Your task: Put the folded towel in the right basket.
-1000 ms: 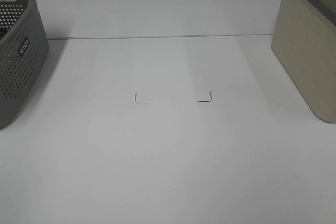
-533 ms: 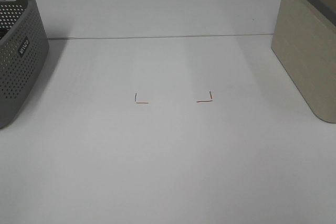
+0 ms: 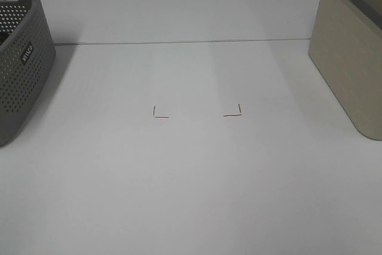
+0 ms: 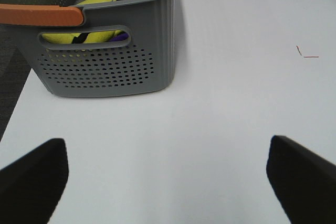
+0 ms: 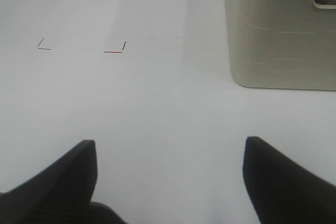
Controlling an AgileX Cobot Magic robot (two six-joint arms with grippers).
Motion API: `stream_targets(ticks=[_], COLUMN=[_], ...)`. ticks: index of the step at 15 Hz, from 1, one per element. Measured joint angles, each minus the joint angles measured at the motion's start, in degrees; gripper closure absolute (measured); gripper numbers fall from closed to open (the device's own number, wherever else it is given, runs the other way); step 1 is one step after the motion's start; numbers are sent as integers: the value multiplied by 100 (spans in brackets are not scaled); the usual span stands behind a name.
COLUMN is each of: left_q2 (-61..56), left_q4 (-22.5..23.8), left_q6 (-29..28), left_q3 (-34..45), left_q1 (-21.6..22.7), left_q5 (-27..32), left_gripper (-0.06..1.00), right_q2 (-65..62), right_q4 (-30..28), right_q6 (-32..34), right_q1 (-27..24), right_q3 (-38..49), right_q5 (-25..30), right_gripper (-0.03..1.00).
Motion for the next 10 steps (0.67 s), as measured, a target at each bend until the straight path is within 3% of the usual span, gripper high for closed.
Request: stream_targets(ticks=[10], left_q2=[0], left_q4=[0], left_q6=[0], left_q3=[0], left_q1=[0], left_q5=[0], left_gripper=[-3], right_q2=[0], right_q4=[0], right_q6=[0], right_q1=[0], right_q3=[0], right_q5=[0], right_gripper=[24])
